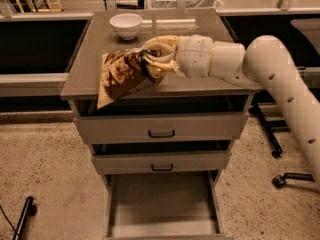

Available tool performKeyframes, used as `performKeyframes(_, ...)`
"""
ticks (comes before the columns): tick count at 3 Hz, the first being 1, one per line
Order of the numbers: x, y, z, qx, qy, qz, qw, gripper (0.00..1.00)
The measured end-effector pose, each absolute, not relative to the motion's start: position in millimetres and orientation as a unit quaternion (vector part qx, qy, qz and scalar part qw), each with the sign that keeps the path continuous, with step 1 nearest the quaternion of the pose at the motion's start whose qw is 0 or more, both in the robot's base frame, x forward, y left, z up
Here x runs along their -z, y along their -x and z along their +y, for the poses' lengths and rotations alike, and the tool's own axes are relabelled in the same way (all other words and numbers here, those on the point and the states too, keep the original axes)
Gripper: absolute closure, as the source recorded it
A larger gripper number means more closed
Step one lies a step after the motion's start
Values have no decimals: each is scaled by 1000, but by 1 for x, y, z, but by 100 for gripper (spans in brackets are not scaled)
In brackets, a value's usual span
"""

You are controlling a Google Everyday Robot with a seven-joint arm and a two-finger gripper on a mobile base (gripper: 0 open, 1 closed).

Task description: Pick brown chip bag from bottom drawer and place on counter

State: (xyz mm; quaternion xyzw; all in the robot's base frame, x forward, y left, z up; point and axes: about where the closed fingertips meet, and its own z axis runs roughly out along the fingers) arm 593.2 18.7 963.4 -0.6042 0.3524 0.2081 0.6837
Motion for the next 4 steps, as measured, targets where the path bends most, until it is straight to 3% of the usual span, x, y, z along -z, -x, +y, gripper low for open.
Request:
performKeyframes(3, -958, -648, 21, -153, 477, 417, 759, 100)
performKeyframes(4, -953, -659, 13, -136, 452, 435, 767, 81)
